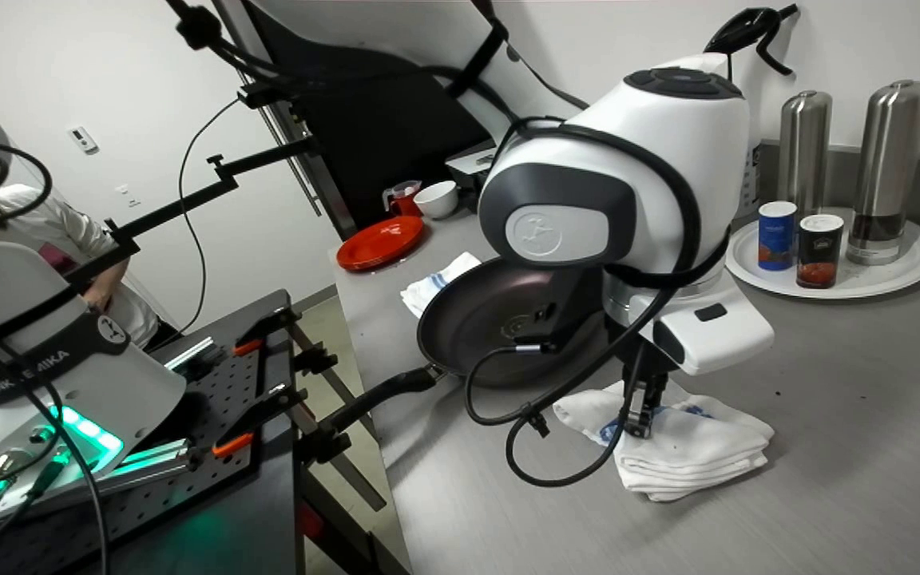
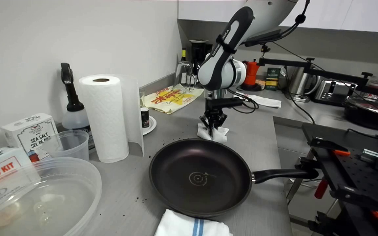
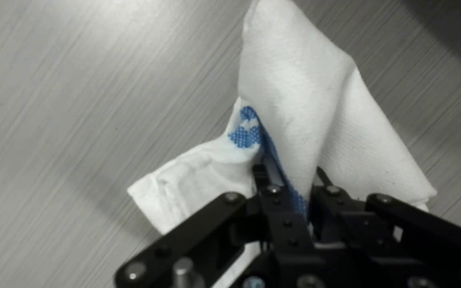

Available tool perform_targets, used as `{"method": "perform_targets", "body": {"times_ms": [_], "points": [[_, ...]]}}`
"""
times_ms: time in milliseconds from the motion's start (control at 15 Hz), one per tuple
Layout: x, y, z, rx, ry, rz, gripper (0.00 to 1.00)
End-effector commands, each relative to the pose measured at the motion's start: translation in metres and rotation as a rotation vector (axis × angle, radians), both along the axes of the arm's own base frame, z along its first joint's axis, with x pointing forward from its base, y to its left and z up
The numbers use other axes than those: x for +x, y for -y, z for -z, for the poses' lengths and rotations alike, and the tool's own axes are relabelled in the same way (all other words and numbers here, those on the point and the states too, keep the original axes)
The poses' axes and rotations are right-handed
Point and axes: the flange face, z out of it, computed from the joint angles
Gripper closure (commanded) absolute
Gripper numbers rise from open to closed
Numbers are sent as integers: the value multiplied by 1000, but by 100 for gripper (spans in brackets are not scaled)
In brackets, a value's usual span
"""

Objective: Pick up the white towel with blue stripes from the table, wipe inside the black pan, and put the towel back on the table.

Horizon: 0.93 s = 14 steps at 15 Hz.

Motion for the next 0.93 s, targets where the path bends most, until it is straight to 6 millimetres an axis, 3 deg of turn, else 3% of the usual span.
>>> {"method": "perform_targets", "body": {"times_ms": [0, 467, 867], "points": [[6, 1, 6, -4, -12, 23, 97], [14, 1, -35, -99, 35, -12, 97], [31, -34, -83, -169, 103, -91, 97]]}}
